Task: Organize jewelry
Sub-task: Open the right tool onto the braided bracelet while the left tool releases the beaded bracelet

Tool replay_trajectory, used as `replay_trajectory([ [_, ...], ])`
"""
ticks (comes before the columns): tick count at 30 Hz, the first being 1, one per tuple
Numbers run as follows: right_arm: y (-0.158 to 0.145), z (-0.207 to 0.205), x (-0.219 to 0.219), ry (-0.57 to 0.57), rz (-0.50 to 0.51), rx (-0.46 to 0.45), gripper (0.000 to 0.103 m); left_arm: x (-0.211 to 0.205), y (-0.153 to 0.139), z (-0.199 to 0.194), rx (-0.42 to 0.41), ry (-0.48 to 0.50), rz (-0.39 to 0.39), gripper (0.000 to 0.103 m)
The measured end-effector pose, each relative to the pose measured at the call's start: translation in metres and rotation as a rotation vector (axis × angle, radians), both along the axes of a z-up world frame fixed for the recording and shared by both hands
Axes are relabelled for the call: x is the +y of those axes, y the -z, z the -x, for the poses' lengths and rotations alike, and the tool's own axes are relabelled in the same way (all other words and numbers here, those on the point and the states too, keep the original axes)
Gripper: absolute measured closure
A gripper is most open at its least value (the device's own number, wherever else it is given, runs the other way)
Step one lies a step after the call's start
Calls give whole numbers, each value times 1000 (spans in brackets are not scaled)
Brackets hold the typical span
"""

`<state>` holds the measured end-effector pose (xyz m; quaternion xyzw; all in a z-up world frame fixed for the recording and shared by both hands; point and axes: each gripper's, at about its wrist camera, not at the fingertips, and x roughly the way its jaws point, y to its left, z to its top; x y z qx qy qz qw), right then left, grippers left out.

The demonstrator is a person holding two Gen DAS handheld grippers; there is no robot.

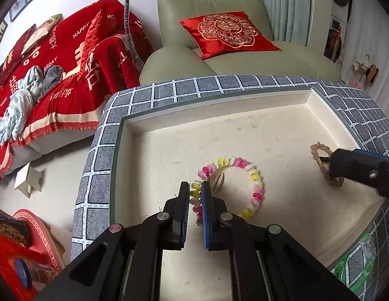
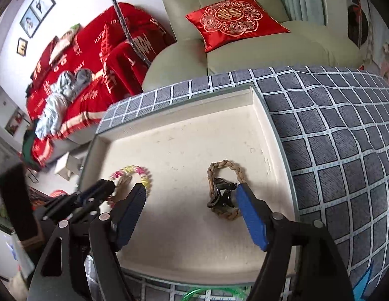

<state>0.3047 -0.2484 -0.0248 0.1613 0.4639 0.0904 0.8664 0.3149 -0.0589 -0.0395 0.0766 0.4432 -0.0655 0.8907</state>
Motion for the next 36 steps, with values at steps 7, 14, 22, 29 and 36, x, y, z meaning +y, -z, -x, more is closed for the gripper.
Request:
replay_trajectory([
  [7, -12, 14, -6, 18, -50, -14, 25, 3, -7, 2, -11, -9, 12, 78],
  [14, -18, 26, -8, 20, -38, -18, 24, 0, -5, -2, 5, 0, 12, 78],
  [22, -23, 35, -12, 20, -20, -14, 24, -5, 2, -4, 14, 5, -16, 78],
  [29, -22, 42, -18, 29, -31, -10, 22, -2, -5, -3, 0, -18, -5, 77],
  [36, -29, 54, -26, 58, -27, -36, 16, -2, -12, -2, -39, -11, 0, 0],
])
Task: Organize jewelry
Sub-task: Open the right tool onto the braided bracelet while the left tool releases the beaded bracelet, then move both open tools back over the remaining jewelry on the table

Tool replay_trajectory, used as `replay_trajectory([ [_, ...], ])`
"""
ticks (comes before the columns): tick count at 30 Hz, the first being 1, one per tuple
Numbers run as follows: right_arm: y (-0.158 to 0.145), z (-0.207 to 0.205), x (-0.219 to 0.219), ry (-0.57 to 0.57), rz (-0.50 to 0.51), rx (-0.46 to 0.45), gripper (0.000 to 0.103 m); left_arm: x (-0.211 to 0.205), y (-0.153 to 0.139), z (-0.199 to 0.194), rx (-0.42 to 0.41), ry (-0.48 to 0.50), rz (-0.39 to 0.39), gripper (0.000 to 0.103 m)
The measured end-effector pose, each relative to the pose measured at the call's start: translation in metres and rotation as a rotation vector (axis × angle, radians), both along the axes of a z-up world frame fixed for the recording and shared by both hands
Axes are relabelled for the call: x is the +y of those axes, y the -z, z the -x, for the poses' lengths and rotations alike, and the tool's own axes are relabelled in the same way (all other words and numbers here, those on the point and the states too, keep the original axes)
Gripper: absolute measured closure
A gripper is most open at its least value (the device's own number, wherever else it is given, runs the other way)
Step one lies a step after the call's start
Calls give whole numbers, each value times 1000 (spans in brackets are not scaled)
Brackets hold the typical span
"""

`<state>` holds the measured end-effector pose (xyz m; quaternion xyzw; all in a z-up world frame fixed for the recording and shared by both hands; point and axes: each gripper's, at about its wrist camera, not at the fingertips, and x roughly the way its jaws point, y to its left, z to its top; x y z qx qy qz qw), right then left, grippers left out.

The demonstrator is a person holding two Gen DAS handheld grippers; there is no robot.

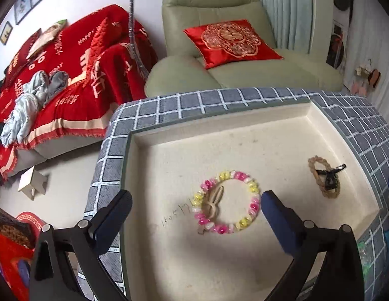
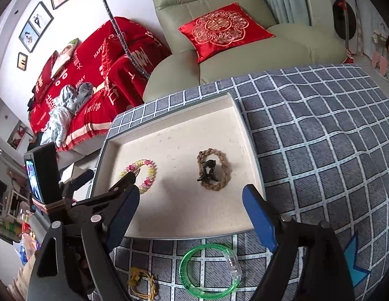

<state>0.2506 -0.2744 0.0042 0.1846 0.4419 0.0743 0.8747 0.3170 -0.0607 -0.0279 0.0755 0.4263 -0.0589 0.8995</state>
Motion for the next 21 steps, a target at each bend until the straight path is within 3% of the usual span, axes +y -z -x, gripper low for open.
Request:
replay_trajectory([
  [2, -2, 3, -2, 6, 1, -4, 15, 1, -1, 1, -9, -2, -2, 0],
  [4, -4, 7, -5, 12, -7, -11, 0, 2, -6, 6, -24, -1, -10, 0],
  [11, -18, 30, -12, 32, -10, -89, 0, 13, -34, 40, -101, 43, -11, 0],
  [16, -22, 48, -14, 10, 4, -44, 0, 22, -44, 78, -102, 101, 20, 0],
  [21, -11, 66, -15, -6, 28, -3, 0, 33, -33, 114, -60, 111, 48, 0],
])
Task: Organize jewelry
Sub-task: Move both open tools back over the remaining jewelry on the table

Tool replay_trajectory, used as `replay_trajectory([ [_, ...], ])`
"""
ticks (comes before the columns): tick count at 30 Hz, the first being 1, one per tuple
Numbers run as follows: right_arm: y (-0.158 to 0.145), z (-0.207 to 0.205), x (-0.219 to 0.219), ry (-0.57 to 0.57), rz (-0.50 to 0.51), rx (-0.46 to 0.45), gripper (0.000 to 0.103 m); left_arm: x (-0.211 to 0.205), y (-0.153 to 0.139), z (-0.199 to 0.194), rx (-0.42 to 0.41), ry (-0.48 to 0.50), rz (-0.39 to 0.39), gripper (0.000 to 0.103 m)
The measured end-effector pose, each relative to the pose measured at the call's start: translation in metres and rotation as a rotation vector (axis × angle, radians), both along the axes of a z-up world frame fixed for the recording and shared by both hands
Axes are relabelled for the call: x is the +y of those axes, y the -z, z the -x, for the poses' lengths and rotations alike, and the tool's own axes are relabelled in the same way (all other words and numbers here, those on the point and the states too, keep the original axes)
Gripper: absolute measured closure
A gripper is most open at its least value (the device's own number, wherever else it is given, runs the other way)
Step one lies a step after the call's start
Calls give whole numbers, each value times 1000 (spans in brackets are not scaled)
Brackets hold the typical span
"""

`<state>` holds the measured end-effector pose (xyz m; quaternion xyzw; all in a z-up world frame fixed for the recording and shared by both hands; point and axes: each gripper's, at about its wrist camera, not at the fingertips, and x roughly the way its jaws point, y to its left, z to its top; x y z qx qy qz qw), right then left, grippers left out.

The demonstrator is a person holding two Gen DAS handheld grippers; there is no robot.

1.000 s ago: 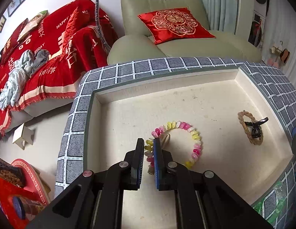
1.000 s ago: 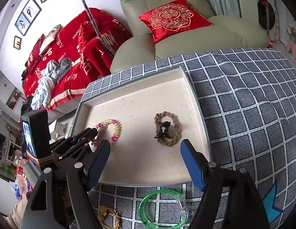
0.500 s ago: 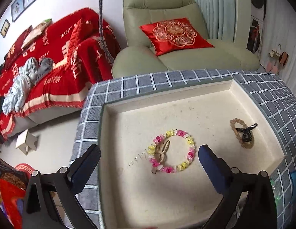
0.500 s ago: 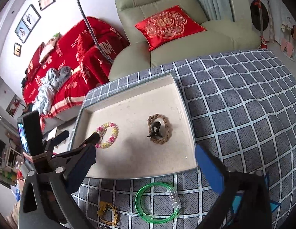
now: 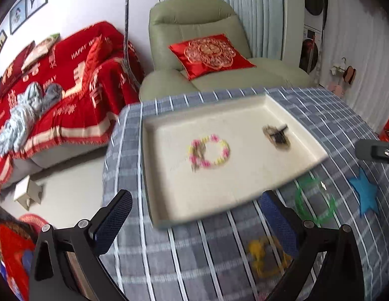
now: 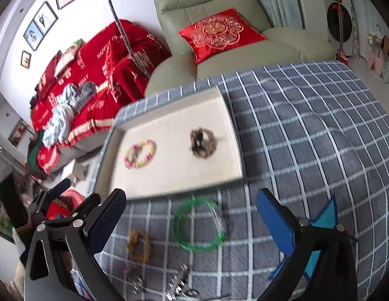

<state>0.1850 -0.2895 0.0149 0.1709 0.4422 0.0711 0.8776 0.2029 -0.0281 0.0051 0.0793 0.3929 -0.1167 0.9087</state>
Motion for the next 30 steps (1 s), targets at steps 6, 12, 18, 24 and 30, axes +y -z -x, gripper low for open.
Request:
replay_trajectory([
  [6, 24, 17, -3, -4, 30, 62, 0, 5, 25, 40, 69, 32, 20, 0],
  [12, 44, 29, -5, 3, 59, 110, 0, 7, 40, 66, 102, 84, 13, 0],
  [18, 53, 34, -4, 1, 82, 129, 0, 7, 46, 83, 93, 146, -13, 0],
  [24, 58, 30, 2, -3, 116, 142, 0, 1, 57, 84, 123, 197, -41, 5],
  [30, 63, 24, 12, -11, 182, 145, 5, -7, 62, 85, 140, 239, -36, 16],
])
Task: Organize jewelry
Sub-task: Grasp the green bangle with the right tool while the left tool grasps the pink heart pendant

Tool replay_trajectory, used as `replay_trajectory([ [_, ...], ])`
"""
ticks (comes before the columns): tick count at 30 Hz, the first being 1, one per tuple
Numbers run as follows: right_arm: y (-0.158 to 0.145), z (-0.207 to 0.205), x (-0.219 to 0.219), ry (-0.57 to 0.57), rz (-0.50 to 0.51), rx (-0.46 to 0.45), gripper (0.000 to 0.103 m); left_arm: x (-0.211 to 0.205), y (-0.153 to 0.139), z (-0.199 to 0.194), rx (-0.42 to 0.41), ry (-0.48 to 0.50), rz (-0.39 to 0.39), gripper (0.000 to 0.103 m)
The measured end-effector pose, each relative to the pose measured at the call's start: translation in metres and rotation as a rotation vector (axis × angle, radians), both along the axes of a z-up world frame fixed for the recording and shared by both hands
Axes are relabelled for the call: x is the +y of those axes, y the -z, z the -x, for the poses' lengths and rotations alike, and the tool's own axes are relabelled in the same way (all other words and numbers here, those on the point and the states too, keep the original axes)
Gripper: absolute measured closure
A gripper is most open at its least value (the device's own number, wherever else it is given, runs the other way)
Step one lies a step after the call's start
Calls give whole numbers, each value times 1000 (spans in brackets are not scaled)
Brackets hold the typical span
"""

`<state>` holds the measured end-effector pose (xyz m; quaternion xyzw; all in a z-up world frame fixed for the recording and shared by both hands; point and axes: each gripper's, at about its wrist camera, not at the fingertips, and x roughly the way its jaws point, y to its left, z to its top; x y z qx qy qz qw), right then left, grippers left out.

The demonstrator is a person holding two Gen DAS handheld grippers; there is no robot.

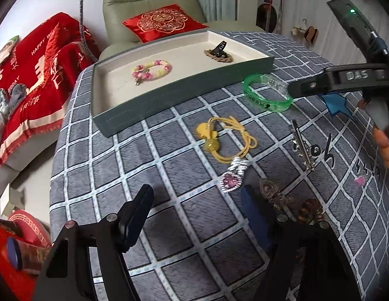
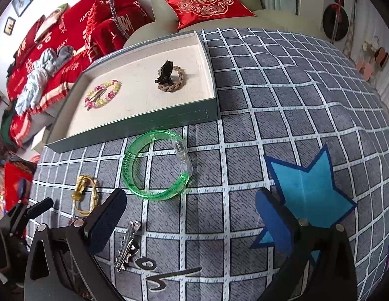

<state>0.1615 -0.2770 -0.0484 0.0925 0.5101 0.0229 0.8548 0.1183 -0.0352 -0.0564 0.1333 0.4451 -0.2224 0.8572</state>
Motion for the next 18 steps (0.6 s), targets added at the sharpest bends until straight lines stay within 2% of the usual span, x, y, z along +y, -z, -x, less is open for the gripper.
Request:
replay_trajectory([
  [7, 10, -15, 8, 4, 38, 15, 20, -9, 0, -5, 15, 12, 19, 16],
  [9, 10, -19, 12, -4, 60, 14, 22, -11, 0, -6, 22, 17, 31, 23],
  [11, 10, -22, 16, -16, 82, 14, 26, -13, 0, -7, 27, 18, 34, 24],
  [13, 10, -25, 21, -24, 109, 13, 34, -16, -1, -7, 24, 26, 41, 33],
  [18, 10, -25, 29, -46, 167, 8, 49, -20, -4, -1, 30, 71, 55, 69],
])
